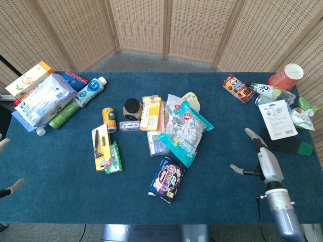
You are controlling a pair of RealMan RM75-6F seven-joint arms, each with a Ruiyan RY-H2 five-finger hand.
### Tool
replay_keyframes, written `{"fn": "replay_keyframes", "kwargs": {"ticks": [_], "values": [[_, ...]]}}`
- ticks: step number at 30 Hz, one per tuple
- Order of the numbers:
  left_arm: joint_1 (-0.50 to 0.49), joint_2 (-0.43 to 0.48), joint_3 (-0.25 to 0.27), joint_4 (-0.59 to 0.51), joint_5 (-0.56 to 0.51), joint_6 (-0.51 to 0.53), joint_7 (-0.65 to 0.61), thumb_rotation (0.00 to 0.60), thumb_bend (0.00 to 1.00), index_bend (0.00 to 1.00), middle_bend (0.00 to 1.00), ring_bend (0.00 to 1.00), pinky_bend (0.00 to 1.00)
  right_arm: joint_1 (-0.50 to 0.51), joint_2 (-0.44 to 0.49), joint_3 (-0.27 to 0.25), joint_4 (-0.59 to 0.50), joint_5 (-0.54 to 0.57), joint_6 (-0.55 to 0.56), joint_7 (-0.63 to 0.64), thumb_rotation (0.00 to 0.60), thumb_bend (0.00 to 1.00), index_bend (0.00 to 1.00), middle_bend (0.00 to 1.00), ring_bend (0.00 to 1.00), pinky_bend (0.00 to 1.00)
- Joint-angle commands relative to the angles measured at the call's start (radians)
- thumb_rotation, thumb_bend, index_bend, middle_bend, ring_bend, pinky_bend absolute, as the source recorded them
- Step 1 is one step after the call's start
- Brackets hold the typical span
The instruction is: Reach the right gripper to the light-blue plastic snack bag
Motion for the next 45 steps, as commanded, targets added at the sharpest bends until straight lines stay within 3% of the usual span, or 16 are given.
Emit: {"fn": "replay_keyframes", "kwargs": {"ticks": [1, 9, 13, 19, 27, 39, 45], "values": [[0.001, 0.002, 0.003, -0.002, 0.005, 0.001, -0.008, 0.6, 0.0, 0.1, 0.0, 0.0, 0.0, 0.168, -0.003, 0.075, -0.062, 0.205, -0.137, -0.119, 0.6, 0.0, 0.0, 0.0, 0.0, 0.0], [0.003, 0.013, -0.003, 0.003, -0.008, 0.009, -0.032, 0.6, 0.0, 0.1, 0.0, 0.0, 0.0, 0.376, -0.064, 0.115, -0.092, 0.56, -0.126, -0.291, 0.6, 0.0, 0.0, 0.0, 0.0, 0.0], [0.001, 0.012, -0.001, 0.004, -0.007, 0.004, -0.032, 0.6, 0.0, 0.1, 0.0, 0.0, 0.0, 0.449, -0.141, 0.084, -0.053, 0.606, -0.065, -0.383, 0.6, 0.0, 0.0, 0.0, 0.0, 0.0], [0.007, 0.016, -0.001, 0.004, 0.001, 0.019, -0.04, 0.6, 0.0, 0.1, 0.0, 0.0, 0.0, 0.508, -0.273, 0.041, 0.021, 0.588, 0.044, -0.486, 0.6, 0.0, 0.0, 0.0, 0.0, 0.0], [0.01, 0.025, -0.006, 0.009, -0.007, 0.028, -0.059, 0.6, 0.0, 0.1, 0.0, 0.0, 0.0, 0.547, -0.403, 0.013, 0.124, 0.556, 0.111, -0.566, 0.6, 0.0, 0.0, 0.0, 0.0, 0.0], [0.006, 0.03, -0.015, 0.016, -0.037, 0.021, -0.081, 0.6, 0.0, 0.1, 0.0, 0.0, 0.0, 0.562, -0.508, -0.032, 0.261, 0.452, 0.136, -0.653, 0.6, 0.0, 0.0, 0.0, 0.0, 0.0], [0.01, 0.031, -0.008, 0.013, -0.009, 0.03, -0.081, 0.6, 0.0, 0.1, 0.0, 0.0, 0.0, 0.525, -0.552, -0.064, 0.321, 0.374, 0.149, -0.627, 0.6, 0.0, 0.0, 0.0, 0.0, 0.0]]}}
